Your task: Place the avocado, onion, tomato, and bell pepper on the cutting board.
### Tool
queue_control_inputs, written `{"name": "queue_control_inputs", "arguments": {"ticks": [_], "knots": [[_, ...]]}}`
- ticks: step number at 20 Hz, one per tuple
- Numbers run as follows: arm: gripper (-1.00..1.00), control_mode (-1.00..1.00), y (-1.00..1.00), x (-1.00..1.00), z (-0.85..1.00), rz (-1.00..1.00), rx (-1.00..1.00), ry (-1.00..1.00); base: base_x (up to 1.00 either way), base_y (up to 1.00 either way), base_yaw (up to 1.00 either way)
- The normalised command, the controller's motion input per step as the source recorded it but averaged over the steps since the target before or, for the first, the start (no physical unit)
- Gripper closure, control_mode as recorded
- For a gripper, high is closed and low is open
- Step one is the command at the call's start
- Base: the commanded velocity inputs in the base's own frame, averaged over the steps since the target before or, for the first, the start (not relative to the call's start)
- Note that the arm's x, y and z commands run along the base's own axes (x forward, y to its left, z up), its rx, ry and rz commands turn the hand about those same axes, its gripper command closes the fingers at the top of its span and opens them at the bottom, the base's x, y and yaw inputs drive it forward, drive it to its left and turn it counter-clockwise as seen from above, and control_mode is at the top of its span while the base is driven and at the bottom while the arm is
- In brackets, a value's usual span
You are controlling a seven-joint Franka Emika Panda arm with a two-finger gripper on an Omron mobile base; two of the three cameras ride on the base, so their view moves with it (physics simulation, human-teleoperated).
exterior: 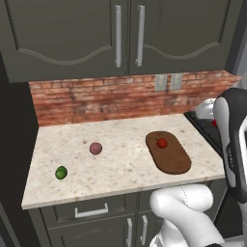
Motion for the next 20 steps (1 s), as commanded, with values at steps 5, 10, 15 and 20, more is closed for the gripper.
{"name": "queue_control_inputs", "arguments": {"ticks": [5,10,15,20], "knots": [[1.00,-1.00,-0.26,0.32,-0.05,0.00,0.00,0.00,0.00,0.00,0.00],[1.00,-1.00,-0.24,0.41,-0.09,0.00,0.00,0.00,0.00,0.00,0.00],[1.00,-1.00,-0.14,0.47,-0.19,0.00,0.00,0.03,0.00,0.00,0.00],[1.00,-1.00,0.00,0.45,-0.28,0.00,0.00,0.05,0.00,0.00,0.00]]}}
